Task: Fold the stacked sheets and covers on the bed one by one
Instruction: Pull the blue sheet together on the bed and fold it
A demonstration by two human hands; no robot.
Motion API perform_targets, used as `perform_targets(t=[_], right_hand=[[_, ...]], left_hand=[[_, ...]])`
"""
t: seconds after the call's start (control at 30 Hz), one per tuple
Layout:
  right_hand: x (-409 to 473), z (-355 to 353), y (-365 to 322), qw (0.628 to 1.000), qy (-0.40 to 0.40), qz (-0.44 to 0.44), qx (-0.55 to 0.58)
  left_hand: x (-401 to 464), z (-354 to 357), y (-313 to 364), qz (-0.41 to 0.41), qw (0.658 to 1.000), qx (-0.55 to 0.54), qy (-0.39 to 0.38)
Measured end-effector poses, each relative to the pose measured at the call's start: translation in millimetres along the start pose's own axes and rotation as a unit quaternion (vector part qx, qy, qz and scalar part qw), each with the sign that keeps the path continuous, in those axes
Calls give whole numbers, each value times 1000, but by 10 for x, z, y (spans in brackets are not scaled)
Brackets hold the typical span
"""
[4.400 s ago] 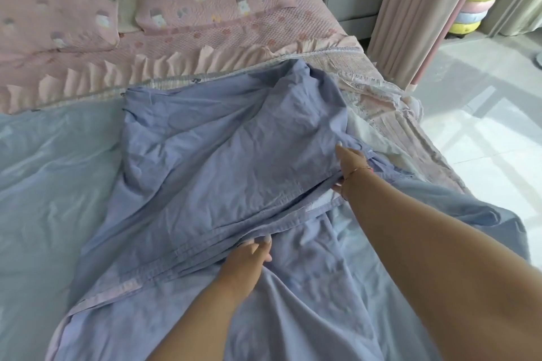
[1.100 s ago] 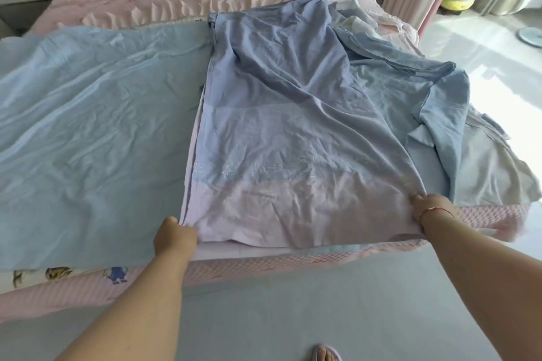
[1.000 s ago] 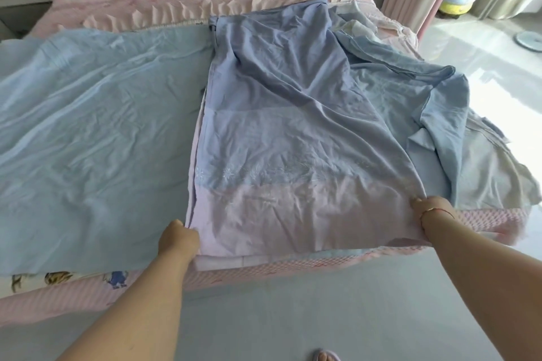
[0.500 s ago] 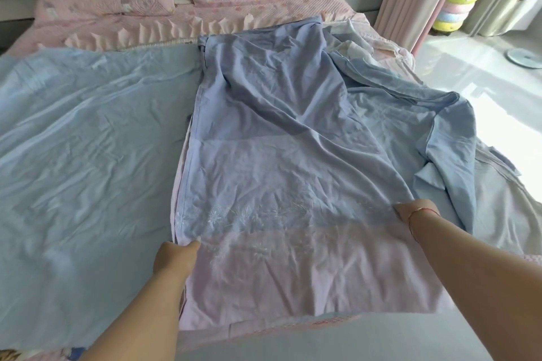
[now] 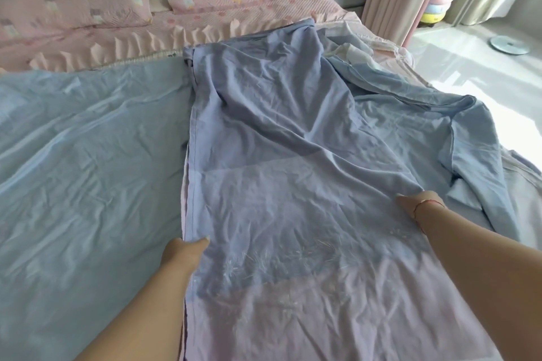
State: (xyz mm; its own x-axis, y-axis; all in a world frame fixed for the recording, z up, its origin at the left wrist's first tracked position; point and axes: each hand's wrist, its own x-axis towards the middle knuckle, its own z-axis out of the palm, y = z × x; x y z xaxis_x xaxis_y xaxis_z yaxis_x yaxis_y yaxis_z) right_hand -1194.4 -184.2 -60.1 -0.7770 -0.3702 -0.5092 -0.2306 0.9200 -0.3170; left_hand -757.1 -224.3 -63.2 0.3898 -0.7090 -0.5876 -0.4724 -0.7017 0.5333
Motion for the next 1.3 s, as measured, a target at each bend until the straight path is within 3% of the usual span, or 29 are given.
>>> perform_targets(t=[0.33,0.47,0.6,0.77,0.87,1.0,1.3], right_hand=[[400,130,-478,999,-6,38,-2],[580,99,-667,1000,-6,9,-22],[690,0,-847,997,-53,-47,-32],[555,-137,-826,992,-77,-94,24],[374,-314,-848,987,-67,-94,112],[87,-563,-893,965,-48,-53,253],[-1253,-470,-1189,921,-56,-81,376]], left_hand=[[490,209,480,-17,997,-21,70],[627,241,606,-16,996,-38,73],[704,207,651,-22,994,-101,44],[678,-4,679,6,983,-182,-27],[529,-232,814,17,972,-224,-63],[471,-622,988,55,966,-245,-67],[340,-1264,1334,158,943,-279,-92]])
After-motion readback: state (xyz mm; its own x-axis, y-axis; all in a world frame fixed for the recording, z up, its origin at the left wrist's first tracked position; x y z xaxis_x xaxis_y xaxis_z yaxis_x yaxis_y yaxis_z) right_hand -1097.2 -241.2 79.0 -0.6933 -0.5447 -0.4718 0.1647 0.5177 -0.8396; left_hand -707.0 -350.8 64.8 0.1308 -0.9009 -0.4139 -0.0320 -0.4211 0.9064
